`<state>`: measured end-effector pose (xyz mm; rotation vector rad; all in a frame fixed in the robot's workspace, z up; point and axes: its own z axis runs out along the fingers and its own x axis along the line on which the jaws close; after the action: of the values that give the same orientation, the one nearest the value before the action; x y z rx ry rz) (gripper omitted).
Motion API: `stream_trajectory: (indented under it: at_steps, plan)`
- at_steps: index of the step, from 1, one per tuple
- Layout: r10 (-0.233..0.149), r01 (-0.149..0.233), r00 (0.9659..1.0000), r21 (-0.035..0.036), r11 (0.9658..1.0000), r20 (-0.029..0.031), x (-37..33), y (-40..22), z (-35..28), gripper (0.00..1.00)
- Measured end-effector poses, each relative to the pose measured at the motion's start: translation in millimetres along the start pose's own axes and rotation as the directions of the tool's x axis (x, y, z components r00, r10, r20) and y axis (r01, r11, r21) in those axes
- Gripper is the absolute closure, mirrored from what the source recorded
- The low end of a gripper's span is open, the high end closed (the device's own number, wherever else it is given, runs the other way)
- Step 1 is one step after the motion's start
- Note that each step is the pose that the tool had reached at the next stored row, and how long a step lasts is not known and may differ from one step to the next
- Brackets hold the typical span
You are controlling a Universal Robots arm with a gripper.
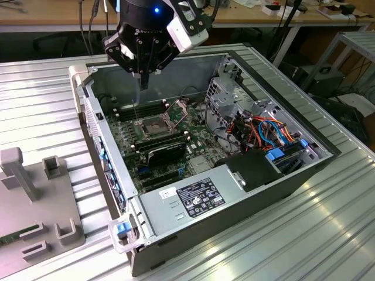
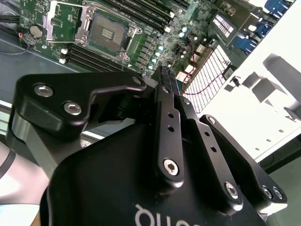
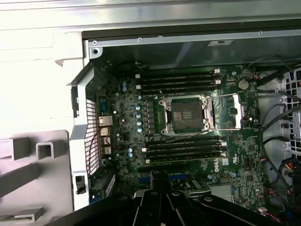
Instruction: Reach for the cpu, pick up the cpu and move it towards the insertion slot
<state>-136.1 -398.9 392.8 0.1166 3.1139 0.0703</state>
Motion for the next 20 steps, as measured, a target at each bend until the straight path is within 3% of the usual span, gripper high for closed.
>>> stream_trajectory:
  at_steps: [20]
  plan:
    - [0.0,0.0,1.0,-0.0003,1.0,0.0,6.9,-0.5,0.0,0.89]
